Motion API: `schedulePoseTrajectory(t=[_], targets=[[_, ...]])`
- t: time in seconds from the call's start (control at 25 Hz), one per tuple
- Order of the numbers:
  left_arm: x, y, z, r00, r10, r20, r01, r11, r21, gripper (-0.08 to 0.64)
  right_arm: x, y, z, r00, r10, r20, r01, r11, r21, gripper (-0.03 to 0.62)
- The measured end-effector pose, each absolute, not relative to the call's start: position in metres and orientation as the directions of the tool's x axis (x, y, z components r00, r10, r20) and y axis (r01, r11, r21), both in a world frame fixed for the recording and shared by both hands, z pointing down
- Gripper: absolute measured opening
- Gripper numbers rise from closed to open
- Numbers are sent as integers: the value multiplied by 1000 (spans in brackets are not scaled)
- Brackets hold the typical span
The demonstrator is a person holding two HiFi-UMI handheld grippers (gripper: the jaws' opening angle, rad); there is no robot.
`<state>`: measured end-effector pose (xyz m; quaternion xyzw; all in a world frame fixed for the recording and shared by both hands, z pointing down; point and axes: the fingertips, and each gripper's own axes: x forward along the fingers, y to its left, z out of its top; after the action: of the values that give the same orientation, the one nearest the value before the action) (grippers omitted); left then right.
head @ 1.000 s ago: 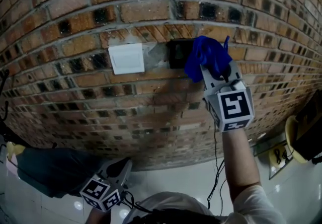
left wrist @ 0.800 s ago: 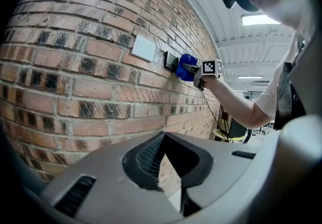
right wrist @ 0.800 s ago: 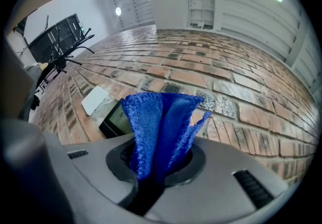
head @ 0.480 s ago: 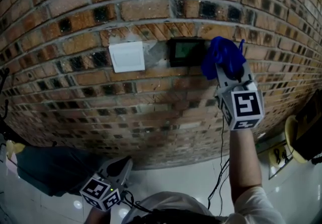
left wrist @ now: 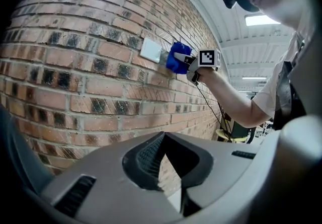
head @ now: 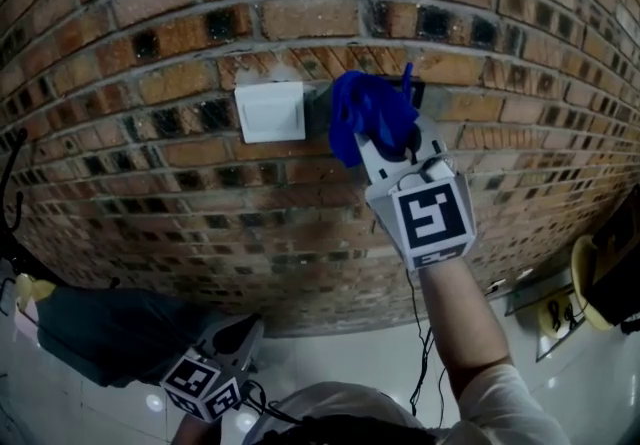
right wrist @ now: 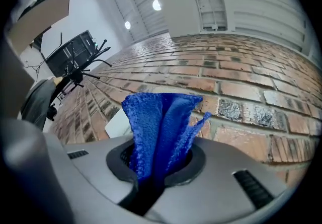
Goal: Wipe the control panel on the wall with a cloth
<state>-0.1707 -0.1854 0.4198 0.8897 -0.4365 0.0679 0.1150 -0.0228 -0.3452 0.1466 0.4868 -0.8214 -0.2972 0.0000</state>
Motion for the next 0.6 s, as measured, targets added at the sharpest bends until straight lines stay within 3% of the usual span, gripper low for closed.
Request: schedulePoseTrajectory(t=[0.6], targets=[[-149,-196,416,636,-740,218,-771,-621,141,2,83,-356,144,-382,-867,-320,-857,203,473,91]])
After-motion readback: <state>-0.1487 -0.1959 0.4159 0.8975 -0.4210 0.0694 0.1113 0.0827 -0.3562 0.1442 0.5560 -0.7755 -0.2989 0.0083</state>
